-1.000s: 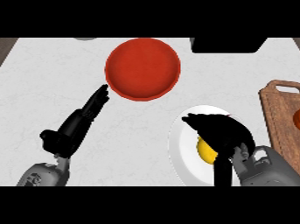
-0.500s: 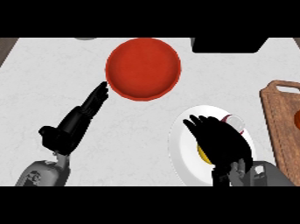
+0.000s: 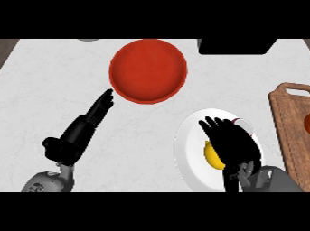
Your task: Pick the lemon from the plate and place it in the bowl
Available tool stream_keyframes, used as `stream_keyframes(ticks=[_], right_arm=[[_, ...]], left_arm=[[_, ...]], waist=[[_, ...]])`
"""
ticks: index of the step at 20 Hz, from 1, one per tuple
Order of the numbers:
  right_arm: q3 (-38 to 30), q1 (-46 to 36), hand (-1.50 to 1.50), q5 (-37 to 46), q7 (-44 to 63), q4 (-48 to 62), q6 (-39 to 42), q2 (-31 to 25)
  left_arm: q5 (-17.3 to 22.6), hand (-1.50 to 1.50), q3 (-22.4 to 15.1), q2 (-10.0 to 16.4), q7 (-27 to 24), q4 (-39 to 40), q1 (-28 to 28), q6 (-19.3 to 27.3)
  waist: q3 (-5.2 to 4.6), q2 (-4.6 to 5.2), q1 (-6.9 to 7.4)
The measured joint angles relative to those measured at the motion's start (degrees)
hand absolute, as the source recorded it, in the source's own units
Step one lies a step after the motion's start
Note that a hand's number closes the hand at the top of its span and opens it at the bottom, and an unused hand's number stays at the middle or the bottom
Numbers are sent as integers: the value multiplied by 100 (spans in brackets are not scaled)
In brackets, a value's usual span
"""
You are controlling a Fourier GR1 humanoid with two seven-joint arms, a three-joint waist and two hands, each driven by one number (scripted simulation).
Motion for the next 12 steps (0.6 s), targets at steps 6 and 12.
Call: stream_keyframes(ticks=[6,12], right_arm=[[-300,31,-150,364,-475,452,29,136],[-365,118,150,844,-1078,807,-404,252]], left_arm=[[-85,0,188,-83,-38,57,-46,-165],[-212,0,211,-230,94,-74,-11,-179]], waist=[[-3,-1,1],[-34,-40,10]])
